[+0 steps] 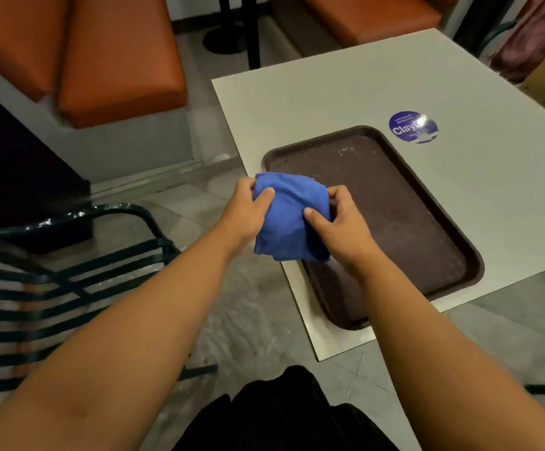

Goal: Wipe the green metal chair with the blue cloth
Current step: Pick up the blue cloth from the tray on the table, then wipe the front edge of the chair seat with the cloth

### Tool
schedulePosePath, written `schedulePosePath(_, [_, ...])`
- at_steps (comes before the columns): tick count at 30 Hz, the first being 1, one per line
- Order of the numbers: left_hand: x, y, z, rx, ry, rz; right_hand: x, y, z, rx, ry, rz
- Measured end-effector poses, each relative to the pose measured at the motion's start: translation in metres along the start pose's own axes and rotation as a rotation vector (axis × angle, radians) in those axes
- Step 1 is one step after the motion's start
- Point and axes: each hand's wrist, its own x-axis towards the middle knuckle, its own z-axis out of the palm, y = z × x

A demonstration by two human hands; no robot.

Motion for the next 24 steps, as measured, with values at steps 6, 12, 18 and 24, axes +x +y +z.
schedulePosePath(6, [-0.024,0.001,-0.083,0.035,0.149,0.011,0.015,-0.023,0.071,0.075,-0.096,0.022])
schedulePosePath(12, [-0.053,-0.005,-0.132,0.505,0.26,0.097,0.007,-0.044,0.151,0.229,-0.406,0.127])
schedulePosePath(18, [-0.082,-0.018,-0.149,0.473,0.237,-0.122,-0.006,-0.044,0.22,0.979,-0.796,0.672])
schedulePosePath(24, [-0.099,-0.056,-0.19,0.244,0.324,-0.313,-0.025,-0.032,0.259,1.049,-0.962,0.764])
